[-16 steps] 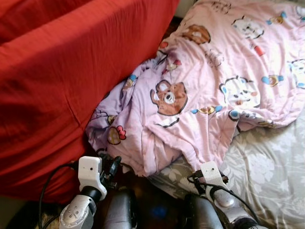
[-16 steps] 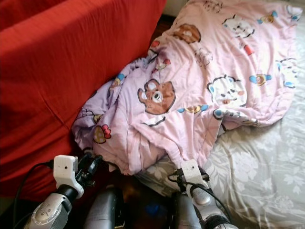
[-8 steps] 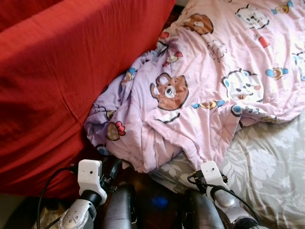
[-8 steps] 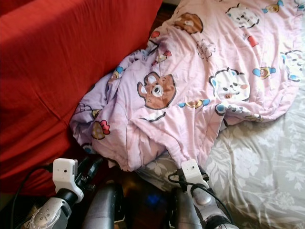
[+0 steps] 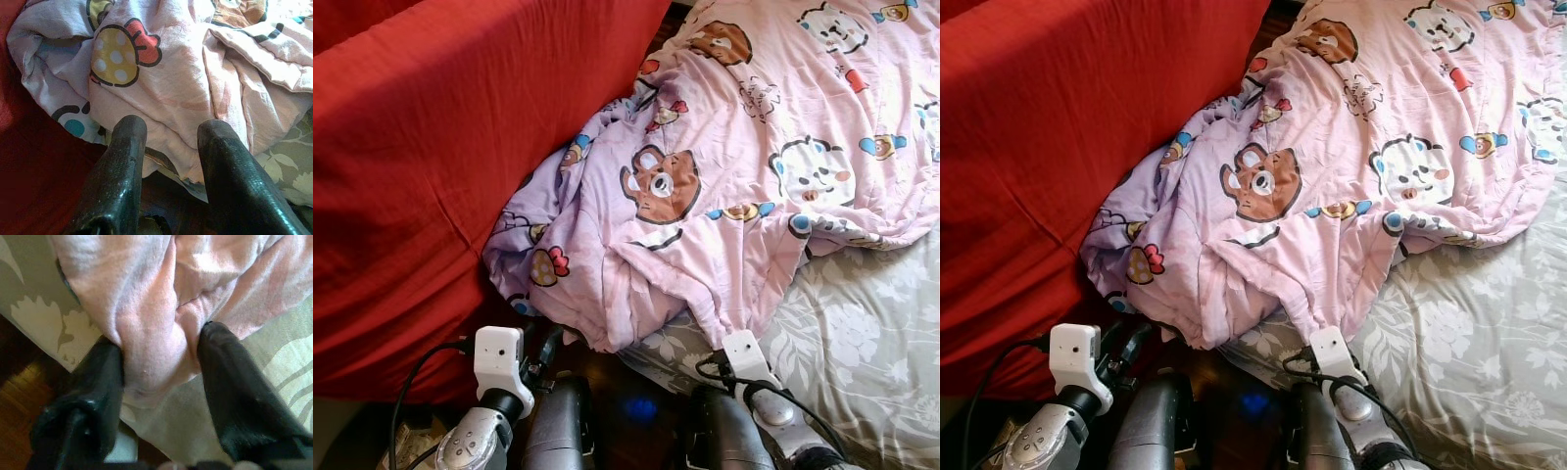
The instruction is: Clean up the room
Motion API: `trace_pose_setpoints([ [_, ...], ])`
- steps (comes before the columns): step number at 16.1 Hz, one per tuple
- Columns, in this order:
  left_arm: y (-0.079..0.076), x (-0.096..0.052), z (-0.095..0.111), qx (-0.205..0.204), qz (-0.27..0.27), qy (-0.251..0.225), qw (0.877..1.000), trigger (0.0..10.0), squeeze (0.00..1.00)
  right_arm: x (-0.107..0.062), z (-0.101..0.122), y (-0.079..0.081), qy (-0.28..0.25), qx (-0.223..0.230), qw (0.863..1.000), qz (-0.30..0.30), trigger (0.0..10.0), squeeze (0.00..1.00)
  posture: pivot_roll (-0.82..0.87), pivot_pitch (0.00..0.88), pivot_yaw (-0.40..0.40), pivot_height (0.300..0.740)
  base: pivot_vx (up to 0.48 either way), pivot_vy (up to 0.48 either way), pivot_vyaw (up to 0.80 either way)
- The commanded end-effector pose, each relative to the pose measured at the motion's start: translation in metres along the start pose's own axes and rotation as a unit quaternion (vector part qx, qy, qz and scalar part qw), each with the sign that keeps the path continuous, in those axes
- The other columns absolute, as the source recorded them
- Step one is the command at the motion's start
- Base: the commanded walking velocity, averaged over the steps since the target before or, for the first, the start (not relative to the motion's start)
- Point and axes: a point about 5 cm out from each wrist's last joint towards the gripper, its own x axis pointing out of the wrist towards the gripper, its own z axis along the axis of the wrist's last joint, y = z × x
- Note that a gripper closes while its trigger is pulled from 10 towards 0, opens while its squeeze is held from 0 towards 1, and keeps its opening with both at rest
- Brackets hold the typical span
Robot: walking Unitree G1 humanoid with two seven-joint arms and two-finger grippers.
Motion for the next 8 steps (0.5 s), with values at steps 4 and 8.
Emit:
trace_pose_setpoints([
  [4, 0.002, 0.002, -0.008, -0.006, 0.010, 0.015, 1.000, 10.0, 0.00, -0.006, -0.017, 0.012, 0.024, 0.001, 1.000, 0.019, 0.0, 0.00, 0.13, 0.310, 0.014, 0.644, 0.000, 0.000, 0.00],
  [8, 0.004, 0.009, -0.006, -0.004, 0.011, 0.008, 1.000, 10.0, 0.00, -0.008, -0.023, 0.010, 0.032, 0.021, 0.999, 0.011, 0.0, 0.00, 0.12, 0.270, 0.010, 0.644, 0.000, 0.000, 0.00],
])
